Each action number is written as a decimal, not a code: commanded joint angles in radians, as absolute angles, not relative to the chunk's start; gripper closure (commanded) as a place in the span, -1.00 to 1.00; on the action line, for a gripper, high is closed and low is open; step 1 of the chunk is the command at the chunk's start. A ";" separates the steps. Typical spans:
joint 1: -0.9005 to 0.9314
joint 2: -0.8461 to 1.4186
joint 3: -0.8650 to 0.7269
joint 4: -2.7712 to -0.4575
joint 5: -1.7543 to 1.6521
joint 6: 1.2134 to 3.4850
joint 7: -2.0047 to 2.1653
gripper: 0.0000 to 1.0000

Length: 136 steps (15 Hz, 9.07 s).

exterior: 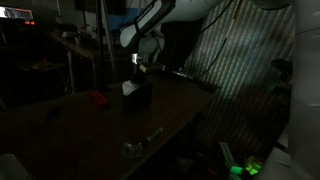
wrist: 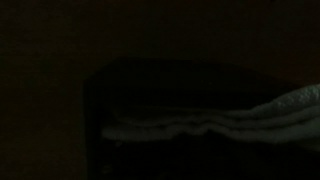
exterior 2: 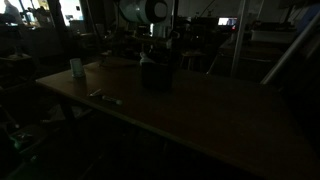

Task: Put the white towel inside the black object on the right

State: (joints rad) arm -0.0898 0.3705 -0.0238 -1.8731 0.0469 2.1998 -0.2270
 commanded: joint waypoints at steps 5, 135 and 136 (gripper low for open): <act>-0.096 0.278 -0.028 -1.882 0.026 2.195 -0.242 1.00; 0.131 0.030 0.172 -2.278 -1.008 2.438 0.226 -1.00; 0.130 0.042 0.167 -2.272 -1.014 2.437 0.225 -1.00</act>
State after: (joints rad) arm 0.1231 0.0024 0.1835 -2.3122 -0.9687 2.4432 0.2013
